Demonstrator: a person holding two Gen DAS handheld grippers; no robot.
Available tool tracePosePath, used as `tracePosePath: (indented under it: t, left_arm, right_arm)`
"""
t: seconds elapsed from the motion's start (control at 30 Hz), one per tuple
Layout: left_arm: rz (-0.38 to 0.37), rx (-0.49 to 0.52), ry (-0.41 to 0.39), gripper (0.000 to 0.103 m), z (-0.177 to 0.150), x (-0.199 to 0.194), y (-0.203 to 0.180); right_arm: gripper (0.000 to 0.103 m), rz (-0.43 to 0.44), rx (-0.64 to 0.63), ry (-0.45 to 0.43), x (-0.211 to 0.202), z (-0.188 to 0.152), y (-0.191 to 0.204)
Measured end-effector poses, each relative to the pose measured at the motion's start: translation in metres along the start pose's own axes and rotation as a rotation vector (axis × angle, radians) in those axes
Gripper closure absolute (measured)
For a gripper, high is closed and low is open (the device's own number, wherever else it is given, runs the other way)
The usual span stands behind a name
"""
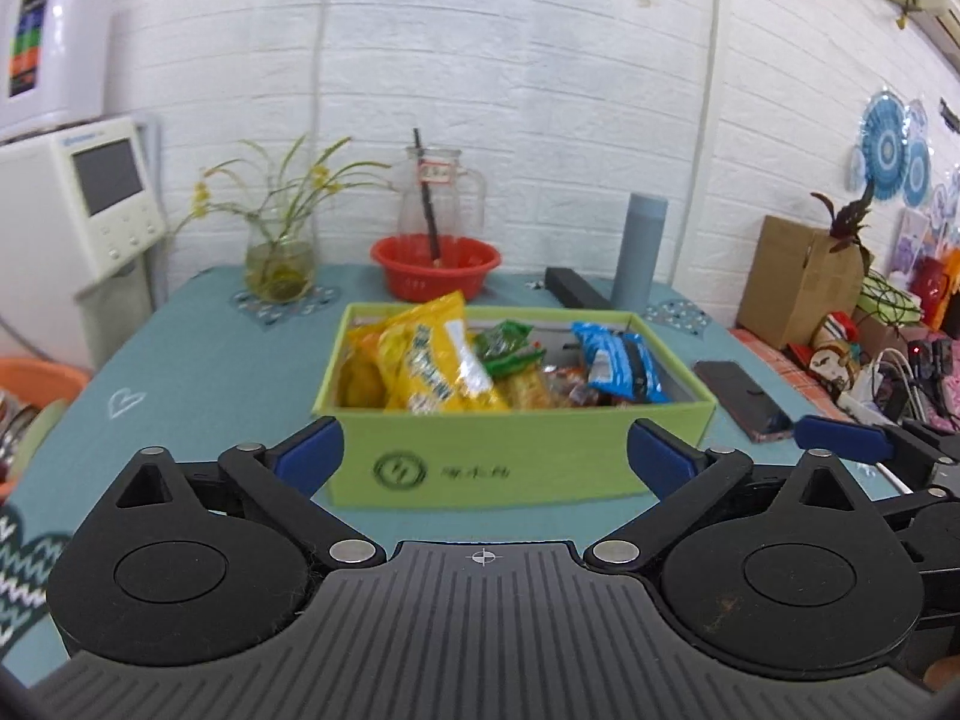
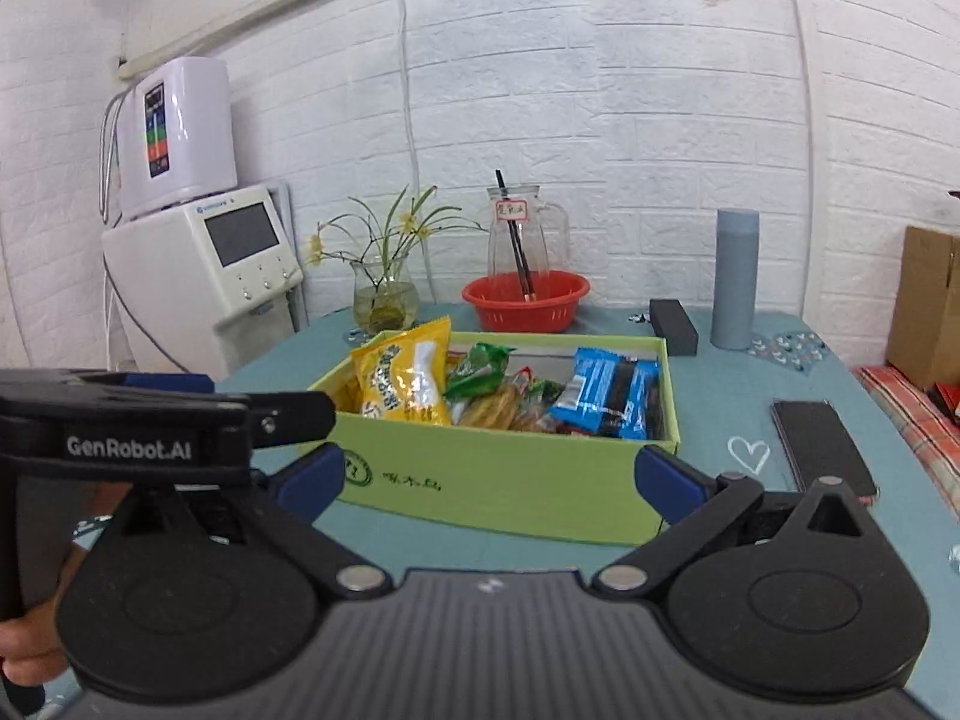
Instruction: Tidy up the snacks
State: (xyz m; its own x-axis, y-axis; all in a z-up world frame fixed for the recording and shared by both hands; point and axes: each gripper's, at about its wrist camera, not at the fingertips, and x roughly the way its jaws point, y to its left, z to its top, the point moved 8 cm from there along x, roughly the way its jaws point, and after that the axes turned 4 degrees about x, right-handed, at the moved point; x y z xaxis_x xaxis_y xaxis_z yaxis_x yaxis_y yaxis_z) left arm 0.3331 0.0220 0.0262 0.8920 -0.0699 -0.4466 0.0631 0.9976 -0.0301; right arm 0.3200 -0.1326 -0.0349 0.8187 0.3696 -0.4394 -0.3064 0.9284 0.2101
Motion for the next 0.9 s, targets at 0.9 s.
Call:
tracePosePath:
  t: [0.9]
  left_arm:
    - [0.11, -0.022, 0.06, 0.016, -0.151, -0.121, -0.005]
  right_arm:
    - [0.001, -0.196, 0.122, 0.01, -0.138, -0.132, 0.028]
